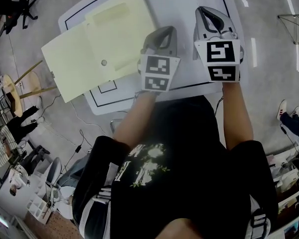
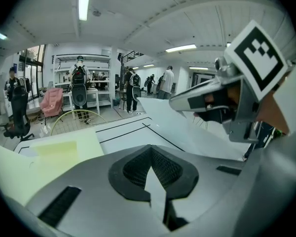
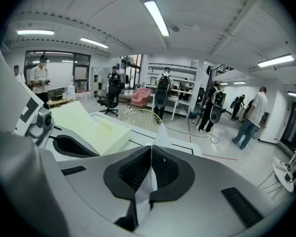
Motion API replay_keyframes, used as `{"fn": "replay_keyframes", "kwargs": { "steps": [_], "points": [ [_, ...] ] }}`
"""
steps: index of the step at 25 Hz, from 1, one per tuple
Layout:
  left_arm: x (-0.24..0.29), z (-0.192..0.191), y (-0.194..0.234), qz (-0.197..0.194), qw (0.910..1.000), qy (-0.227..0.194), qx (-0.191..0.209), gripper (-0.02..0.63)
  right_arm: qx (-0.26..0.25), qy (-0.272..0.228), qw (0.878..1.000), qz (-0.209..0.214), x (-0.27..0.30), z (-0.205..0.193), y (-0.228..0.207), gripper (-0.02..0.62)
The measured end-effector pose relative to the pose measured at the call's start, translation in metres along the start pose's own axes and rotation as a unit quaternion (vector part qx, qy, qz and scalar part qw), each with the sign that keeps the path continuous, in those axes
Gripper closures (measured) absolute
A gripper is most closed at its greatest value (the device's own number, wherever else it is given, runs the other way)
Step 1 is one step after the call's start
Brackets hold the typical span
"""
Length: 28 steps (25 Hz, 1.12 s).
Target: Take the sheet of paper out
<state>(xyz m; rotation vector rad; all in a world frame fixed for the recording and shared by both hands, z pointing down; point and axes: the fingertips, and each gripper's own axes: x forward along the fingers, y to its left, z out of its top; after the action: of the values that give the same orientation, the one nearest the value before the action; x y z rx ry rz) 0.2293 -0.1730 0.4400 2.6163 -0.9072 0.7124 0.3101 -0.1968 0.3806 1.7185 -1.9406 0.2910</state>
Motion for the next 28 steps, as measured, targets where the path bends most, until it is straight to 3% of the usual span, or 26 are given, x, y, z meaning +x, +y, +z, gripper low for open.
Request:
{"fn": "replay_keyframes", "kwargs": {
  "steps": [21,28],
  "points": [
    [-0.006,-0.014,0.026,0.028,0.9994,0.018,-0.014,0.617,0.011,0.002,0.998,0.065,0.060,-0.046,0.038,0.589],
    [-0.009,-0.015,0.032,0.030,0.9992,0.019,-0.020,0.617,0.039,0.026,0.994,0.101,0.079,-0.068,0.054,0.588]
  ]
}}
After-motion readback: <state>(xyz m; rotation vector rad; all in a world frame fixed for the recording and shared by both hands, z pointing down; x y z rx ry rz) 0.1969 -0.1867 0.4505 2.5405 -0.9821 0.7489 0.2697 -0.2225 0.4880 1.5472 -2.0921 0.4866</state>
